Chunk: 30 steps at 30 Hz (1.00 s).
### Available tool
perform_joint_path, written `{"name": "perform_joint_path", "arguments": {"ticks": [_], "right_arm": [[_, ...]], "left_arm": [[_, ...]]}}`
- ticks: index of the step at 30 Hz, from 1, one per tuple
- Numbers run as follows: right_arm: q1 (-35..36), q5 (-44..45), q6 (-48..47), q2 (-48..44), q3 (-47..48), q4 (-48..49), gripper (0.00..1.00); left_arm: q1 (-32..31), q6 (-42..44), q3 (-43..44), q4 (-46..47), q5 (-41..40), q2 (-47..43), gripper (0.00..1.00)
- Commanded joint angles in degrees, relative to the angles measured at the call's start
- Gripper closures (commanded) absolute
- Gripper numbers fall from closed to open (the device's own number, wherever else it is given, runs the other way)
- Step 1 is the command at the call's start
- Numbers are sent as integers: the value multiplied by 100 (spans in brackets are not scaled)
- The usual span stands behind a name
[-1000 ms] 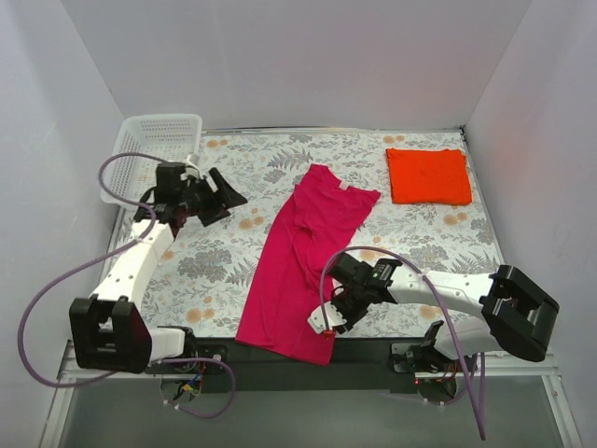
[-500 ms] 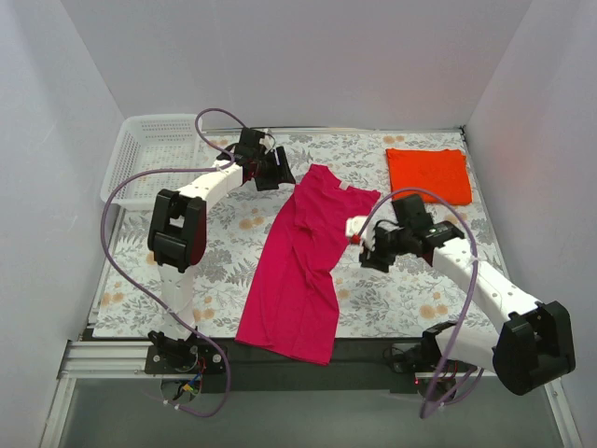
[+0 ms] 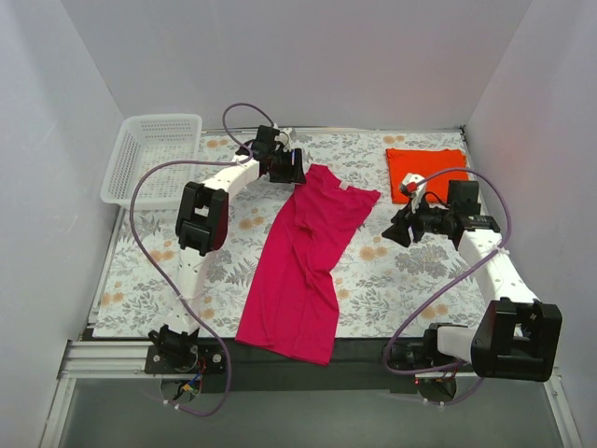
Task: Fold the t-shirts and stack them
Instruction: Fold the tshirt
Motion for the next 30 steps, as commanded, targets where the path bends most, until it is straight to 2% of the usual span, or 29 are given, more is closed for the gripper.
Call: {"name": "perform_joint_path", "arguments": {"ticks": [1, 4, 7, 10, 13, 15, 19, 24, 30], "right_arm": [[-177, -426, 230, -140, -35, 186, 49], [-212, -496, 248, -166, -53, 195, 49], [-300, -541, 265, -184, -79, 212, 49], [-327, -558, 283, -167, -88, 204, 49], [-344, -602, 283, -184, -105, 212, 49], [-362, -637, 283, -184, -114, 212, 49], [-371, -655, 283, -175, -132, 212, 49], [-380, -602, 292, -132, -132, 213, 49], [-379, -488, 309, -8, -114, 221, 49]], "left_arm": [[-116, 498, 297, -61, 393, 81, 46], [-186, 525, 455, -140, 237, 283, 47], [-317, 533, 578, -236, -27, 485, 58], [-414, 525, 701, -298, -396, 643, 70], [-450, 359, 842, -307, -809, 714, 93], [-441, 279, 930, -316, -1264, 723, 100], [-353, -28, 991, -184, -1794, 636, 100], [50, -854, 1123, -70, -2259, 582, 100], [622, -1854, 1168, -131, -2331, 670, 100]]}}
